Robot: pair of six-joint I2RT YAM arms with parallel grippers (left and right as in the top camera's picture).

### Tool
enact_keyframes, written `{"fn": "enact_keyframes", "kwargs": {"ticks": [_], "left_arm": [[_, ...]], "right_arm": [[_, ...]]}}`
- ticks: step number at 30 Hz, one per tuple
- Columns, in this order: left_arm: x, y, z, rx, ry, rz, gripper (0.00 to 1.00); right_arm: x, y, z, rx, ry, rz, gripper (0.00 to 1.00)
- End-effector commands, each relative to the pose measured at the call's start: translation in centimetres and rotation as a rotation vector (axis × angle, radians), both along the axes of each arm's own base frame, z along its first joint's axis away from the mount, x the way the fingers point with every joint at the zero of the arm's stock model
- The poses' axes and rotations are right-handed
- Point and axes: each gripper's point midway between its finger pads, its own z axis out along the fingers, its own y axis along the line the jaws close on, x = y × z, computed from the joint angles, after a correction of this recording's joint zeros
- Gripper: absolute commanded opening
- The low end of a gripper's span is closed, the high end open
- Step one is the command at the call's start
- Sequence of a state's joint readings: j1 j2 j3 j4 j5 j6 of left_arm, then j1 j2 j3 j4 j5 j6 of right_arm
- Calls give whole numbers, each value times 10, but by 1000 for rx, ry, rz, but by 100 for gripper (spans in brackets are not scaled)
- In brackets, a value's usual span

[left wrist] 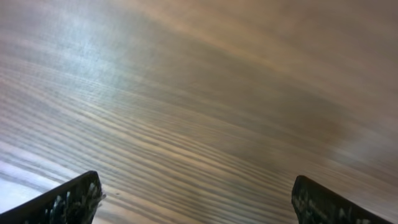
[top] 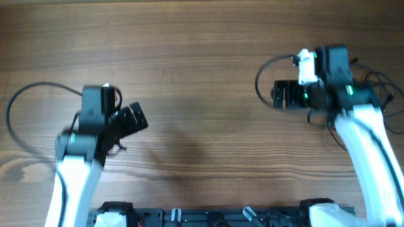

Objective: Untangle cables

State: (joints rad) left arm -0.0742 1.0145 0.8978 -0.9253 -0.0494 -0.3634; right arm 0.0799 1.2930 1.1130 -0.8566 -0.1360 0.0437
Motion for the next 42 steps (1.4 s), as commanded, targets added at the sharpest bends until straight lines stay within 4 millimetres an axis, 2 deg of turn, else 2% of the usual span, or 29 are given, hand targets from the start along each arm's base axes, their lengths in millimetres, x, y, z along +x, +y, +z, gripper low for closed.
{"fn": "enact_keyframes", "kwargs": {"ticks": [1,7,12,25,35,42], "left_arm": [[-19,-11,19,-23,-184,-58,100],[-37,-9,55,-41,-392,-61,100],[-45,-8,62,-44,-431,-60,100],[-64,-6,38,-33,-307,-61,100],[-66,-6,36,-32,-292,-61,100],[-66,-6,36,-32,-292,-61,100]], "right_arm": [[-29,0,37,42,-226,-8,100],[-68,-7,73,56,-443,-37,100],[-88,-9,82,58,-479,-35,100],[-88,-9,65,50,-399,-35,100],[-83,-9,54,46,-354,-36,100],[-88,-9,59,48,-379,-36,100]]}}
